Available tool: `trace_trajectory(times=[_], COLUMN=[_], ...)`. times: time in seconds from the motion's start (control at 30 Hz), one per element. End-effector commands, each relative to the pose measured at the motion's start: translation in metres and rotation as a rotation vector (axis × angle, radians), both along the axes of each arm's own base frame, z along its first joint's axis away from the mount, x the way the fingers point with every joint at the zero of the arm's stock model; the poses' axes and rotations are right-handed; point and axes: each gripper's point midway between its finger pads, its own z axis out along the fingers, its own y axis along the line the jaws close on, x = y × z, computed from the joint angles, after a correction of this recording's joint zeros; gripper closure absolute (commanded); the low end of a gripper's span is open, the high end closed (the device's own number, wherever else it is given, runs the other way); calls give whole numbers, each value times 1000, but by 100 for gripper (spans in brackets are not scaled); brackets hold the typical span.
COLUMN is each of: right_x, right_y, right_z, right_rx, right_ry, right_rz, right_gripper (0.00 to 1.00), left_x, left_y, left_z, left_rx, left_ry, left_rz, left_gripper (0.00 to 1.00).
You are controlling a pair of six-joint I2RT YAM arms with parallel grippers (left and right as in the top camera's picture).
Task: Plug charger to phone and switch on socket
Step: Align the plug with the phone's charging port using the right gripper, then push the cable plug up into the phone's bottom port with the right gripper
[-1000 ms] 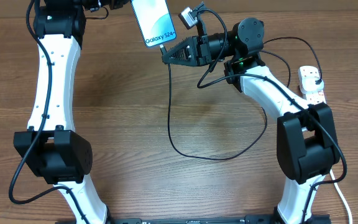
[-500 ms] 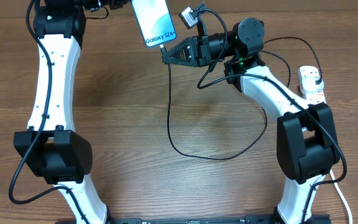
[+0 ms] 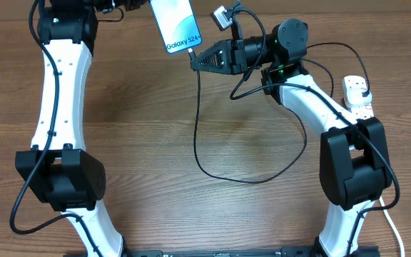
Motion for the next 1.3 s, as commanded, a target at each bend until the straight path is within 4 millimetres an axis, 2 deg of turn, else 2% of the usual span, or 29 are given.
trace_trajectory(times=[0.0, 1.27], right_x=[4, 4], right_y=[-2, -2], right_z=[4, 4], right_rx=[12, 11], right_ry=[-24, -25], right_rz=[-16, -13], right_gripper=[96, 96], left_x=[-3, -2], left_y=[1, -10], left_z=[7, 6], left_rx=[-4, 3], left_ry=[-15, -23], left_rz=[-12, -7], left_gripper=[96, 96])
